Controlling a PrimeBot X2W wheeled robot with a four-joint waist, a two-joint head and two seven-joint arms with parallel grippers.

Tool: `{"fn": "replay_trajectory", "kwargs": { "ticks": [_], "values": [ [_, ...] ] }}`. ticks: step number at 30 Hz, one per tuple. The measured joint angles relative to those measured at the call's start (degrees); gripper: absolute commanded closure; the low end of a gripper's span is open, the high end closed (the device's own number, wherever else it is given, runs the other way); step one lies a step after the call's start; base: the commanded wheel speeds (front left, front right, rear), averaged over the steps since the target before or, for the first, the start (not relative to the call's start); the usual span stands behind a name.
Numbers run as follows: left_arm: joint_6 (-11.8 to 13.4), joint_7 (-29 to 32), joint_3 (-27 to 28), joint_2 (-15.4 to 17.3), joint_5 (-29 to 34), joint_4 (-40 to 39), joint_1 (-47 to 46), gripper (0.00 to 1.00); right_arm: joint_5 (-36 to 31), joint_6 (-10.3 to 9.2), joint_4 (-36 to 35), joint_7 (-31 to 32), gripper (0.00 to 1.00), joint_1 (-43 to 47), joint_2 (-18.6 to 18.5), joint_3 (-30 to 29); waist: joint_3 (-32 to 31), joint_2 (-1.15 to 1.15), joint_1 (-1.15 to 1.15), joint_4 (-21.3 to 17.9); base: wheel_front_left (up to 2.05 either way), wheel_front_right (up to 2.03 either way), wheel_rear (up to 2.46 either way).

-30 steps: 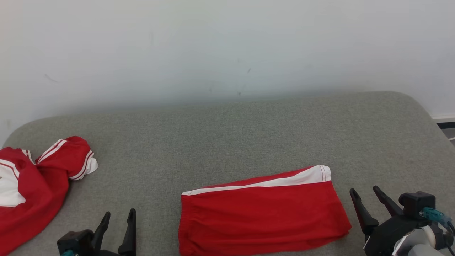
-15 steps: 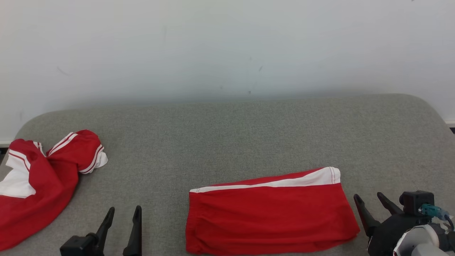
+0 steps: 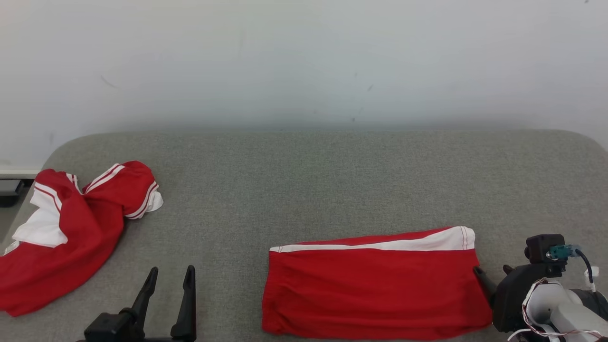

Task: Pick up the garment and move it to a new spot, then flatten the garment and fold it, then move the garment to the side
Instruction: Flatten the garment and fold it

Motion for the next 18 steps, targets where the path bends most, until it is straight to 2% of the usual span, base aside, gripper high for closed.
{"fn": "replay_trajectory", "kwargs": {
  "ticks": [18],
  "values": [
    [0.0,2.3,1.6,-1.9,3.1,-2.7,0.9,0.00,1.9,1.89,10.4,12.1,0.00,-5.4,2.9,2.6,2.6,0.00,0.00,2.5,0.00,0.00,0.00]
  ]
}}
